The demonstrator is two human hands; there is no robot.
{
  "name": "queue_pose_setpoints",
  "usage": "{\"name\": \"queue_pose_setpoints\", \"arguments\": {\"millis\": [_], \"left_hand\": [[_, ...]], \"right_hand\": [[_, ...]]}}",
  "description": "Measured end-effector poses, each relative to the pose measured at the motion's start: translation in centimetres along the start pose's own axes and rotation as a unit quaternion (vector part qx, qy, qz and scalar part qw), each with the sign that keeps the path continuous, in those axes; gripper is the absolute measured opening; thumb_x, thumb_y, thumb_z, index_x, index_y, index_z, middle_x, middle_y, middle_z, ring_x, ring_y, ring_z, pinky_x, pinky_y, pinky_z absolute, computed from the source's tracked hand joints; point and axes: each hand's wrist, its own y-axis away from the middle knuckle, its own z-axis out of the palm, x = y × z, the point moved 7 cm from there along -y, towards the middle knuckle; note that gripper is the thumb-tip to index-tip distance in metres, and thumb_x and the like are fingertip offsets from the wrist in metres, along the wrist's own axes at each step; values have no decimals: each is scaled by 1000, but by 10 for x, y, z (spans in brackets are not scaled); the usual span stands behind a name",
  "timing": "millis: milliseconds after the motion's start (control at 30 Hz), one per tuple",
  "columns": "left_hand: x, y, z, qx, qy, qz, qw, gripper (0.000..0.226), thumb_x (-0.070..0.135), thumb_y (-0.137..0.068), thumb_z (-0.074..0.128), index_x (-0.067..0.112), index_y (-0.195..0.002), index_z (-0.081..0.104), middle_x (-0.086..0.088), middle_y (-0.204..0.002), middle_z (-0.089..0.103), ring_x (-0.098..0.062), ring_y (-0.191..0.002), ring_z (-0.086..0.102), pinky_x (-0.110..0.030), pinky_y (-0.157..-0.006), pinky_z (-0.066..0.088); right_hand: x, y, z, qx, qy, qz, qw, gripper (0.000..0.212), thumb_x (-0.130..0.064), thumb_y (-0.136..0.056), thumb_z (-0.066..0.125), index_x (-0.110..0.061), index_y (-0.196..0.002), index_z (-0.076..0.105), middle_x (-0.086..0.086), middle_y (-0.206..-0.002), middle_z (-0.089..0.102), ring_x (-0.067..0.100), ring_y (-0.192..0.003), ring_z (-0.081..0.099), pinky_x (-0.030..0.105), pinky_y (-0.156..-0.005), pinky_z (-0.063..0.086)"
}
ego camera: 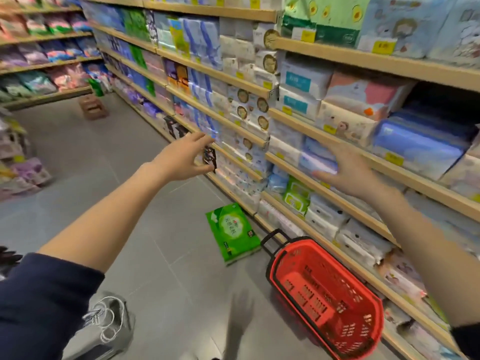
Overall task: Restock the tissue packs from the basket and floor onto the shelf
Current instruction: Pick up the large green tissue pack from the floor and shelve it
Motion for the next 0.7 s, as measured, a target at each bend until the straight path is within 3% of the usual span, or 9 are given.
{"name": "queue_pose_setpoints", "arguments": {"millis": [167,400,700], "left_hand": [[-84,27,21,-42,-21,-20,999,72,39,-82,64,17,-143,31,-13,-150,32,-29,-134,37,-38,-106,34],[-193,38,42,-84,-18,-38,996,74,44,-83,61,18,-144,29,-12,-151,29,-29,-135,35,-36,-107,31],[-278,13,78,-134,-31,-10,990,74,46,-84,58,19,-145,26,-12,-153,26,-29,-135,33,-36,-108,31]], "right_hand": [[-45,-33,91,-47,18,-3,999,72,-38,-81,63,-16,-141,29,12,-144,38,30,-130,38,46,-101,39],[-112,-83,195,-85,-6,7,996,71,-39,-83,60,-15,-142,29,10,-146,34,30,-131,36,43,-104,35],[-129,-125,280,-111,-37,71,991,74,-40,-80,62,-18,-142,28,13,-146,34,30,-133,33,45,-107,33]]}}
